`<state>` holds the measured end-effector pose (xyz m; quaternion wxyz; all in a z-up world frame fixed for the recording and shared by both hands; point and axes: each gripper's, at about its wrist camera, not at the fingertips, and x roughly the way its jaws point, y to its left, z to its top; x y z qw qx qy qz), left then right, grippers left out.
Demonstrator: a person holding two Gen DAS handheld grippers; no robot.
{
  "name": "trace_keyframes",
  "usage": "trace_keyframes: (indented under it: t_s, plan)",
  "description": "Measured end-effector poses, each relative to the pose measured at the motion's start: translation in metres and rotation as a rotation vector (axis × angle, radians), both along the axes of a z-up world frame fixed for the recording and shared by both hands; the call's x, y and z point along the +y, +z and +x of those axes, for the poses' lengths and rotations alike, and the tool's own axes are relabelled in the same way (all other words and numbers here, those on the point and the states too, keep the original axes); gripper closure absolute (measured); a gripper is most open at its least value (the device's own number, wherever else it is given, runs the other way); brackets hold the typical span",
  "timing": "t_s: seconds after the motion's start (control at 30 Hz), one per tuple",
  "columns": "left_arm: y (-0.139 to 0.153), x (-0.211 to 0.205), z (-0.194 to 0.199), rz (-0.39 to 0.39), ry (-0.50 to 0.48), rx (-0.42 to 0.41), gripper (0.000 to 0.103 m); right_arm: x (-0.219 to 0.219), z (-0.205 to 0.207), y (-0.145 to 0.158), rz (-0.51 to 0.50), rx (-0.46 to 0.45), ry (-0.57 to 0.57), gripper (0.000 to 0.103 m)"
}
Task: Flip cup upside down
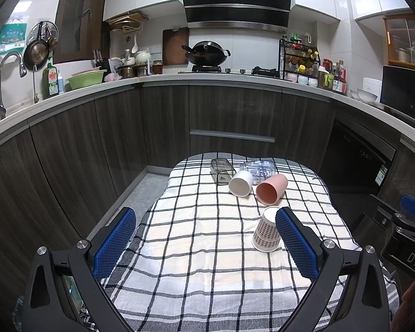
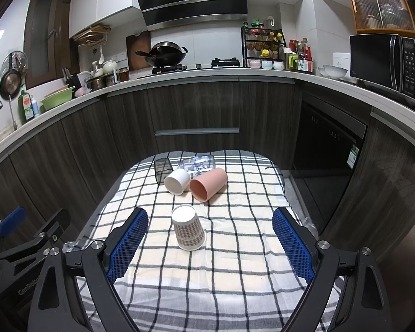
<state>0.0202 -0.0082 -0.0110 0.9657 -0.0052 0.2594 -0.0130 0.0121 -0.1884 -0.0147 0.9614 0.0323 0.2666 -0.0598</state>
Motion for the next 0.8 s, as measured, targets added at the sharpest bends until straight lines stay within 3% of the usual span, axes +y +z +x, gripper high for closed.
trace_keyframes:
  t_s: [0.8]
  plan:
    - [-0.0030,-0.0031,0.0000,-0.002,-0.006,0.005,0.000,-0.0004,0.0011,-0.0002,0.002,0.003,-0.002,0.012]
